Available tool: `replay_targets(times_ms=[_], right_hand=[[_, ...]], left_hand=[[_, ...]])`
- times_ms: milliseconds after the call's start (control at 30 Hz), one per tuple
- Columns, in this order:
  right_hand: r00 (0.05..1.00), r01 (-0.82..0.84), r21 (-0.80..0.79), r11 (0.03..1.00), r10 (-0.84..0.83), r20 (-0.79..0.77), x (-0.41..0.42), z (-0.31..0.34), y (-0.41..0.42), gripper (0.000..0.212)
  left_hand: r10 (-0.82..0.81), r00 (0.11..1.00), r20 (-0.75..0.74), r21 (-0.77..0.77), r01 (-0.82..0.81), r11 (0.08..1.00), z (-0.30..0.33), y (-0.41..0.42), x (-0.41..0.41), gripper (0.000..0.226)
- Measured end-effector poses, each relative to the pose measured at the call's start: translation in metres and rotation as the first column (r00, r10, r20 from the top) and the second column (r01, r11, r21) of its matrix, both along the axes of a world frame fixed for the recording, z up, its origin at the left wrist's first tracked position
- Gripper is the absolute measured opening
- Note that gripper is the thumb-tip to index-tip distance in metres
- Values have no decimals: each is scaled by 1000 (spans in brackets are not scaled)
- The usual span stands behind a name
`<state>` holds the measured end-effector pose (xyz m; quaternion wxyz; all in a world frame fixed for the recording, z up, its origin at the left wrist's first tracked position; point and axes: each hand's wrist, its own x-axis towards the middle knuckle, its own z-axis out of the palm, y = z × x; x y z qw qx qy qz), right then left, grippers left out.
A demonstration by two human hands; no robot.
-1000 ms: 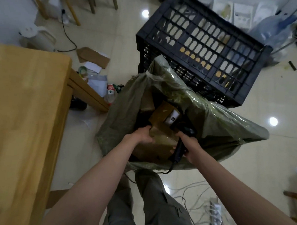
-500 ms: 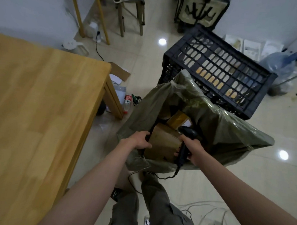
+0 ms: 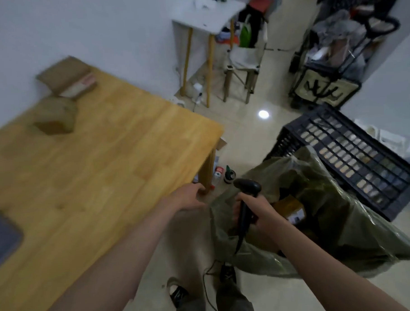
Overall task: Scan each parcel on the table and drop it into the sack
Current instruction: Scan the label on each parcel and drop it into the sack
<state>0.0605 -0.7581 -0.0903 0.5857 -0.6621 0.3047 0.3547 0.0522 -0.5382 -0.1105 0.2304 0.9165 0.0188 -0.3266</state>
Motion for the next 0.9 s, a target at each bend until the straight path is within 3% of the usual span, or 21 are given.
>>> replay_targets(times_ms=[233, 467, 667, 900], right_hand=[[954, -283, 83, 956, 271, 131, -7, 58, 125, 25], [807, -542, 41, 840, 506, 305, -16, 102, 235, 24], [681, -680, 28, 733, 616, 396, -5, 137, 312, 21], [608, -746, 30, 666, 661, 440, 39, 143, 393, 20]], left_hand=[[229, 971, 74, 76, -235, 969, 61, 126, -68, 63], [449, 883, 133, 81, -461, 883, 108, 228, -125, 59], [546, 820, 172, 88, -565, 821, 132, 287, -129, 60], [618, 767, 173, 96, -638, 764, 126, 342, -96, 59]])
